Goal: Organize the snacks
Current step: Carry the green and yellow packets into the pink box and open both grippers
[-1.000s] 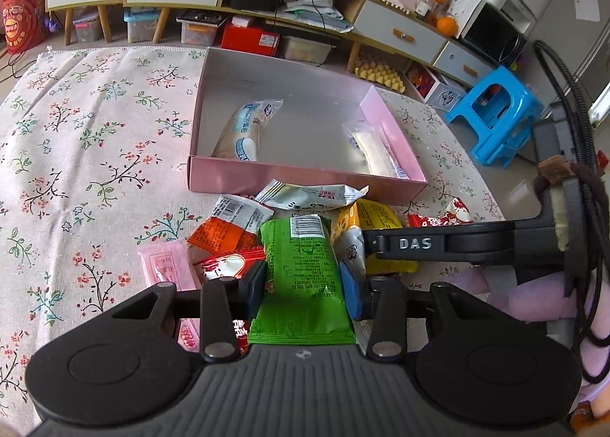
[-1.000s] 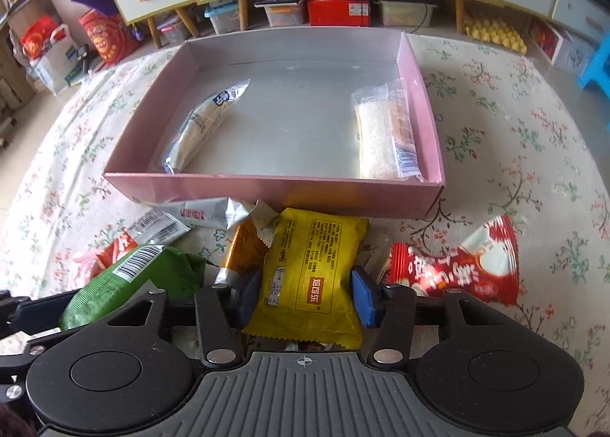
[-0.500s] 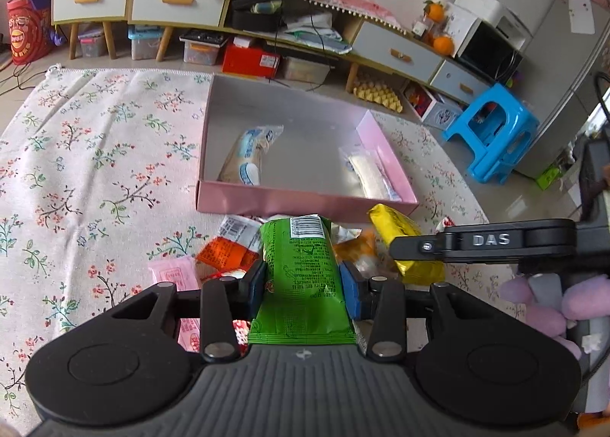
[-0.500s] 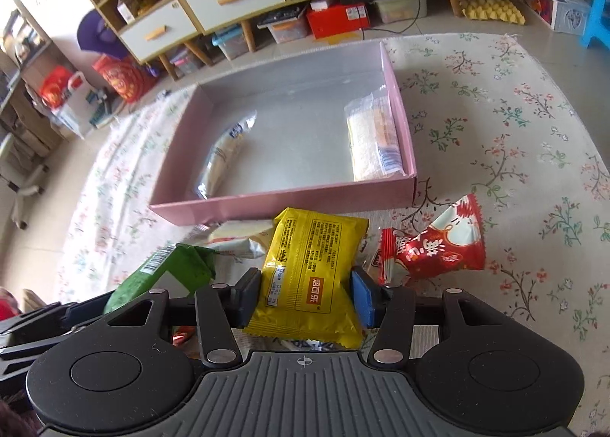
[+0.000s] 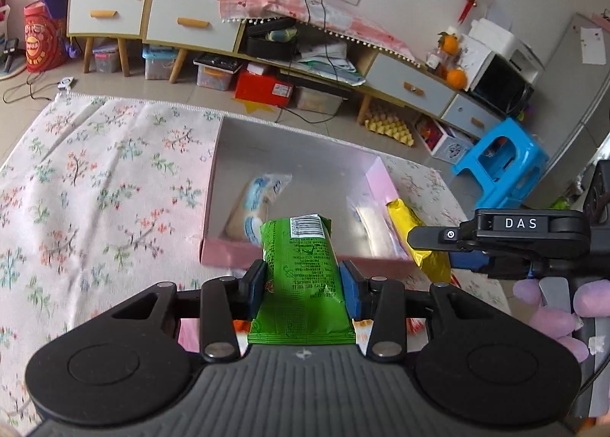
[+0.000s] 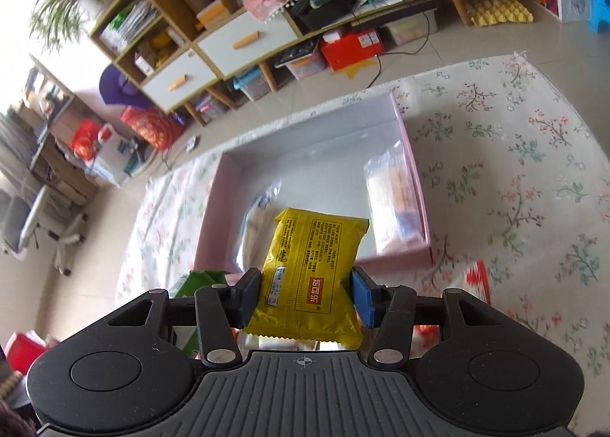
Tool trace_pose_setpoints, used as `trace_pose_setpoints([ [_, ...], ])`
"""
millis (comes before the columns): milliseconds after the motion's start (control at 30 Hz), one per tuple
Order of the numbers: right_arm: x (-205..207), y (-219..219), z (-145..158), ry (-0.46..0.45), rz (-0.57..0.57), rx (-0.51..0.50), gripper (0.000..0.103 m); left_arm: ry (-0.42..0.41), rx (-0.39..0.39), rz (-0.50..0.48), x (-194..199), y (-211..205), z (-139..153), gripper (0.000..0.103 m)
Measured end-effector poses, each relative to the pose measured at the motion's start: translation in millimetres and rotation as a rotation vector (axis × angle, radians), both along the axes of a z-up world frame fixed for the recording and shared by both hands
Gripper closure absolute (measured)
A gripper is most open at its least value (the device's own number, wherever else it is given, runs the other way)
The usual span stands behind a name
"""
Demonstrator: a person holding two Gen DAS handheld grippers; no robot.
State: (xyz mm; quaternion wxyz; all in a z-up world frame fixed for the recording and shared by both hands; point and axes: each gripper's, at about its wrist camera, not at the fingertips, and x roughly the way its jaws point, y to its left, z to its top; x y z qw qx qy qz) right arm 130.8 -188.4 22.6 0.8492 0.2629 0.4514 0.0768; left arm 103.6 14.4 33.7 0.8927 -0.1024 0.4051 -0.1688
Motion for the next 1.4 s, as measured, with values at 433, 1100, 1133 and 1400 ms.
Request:
trace_pose_setpoints([
  [433,45,-9,-41,-0.026,-0.071,0.081,0.053,-0.071,0.003,0.001,59,-32,-37,0.065],
  [1100,58,4,-56,0.001,-0.069,0.015,0.050,-0.068,0.063,-0.046,63,-32,-52,0.060],
  [1133,58,3,-56,0.002,-0.071,0.018,0.049,-0.072,0.068,-0.041,62,-32,-51,0.059],
  [1400,54,-6,-46,-0.018,-0.086,0.070,0.037,-0.079,0.075,-0.048,60,-34,-46,0.036],
])
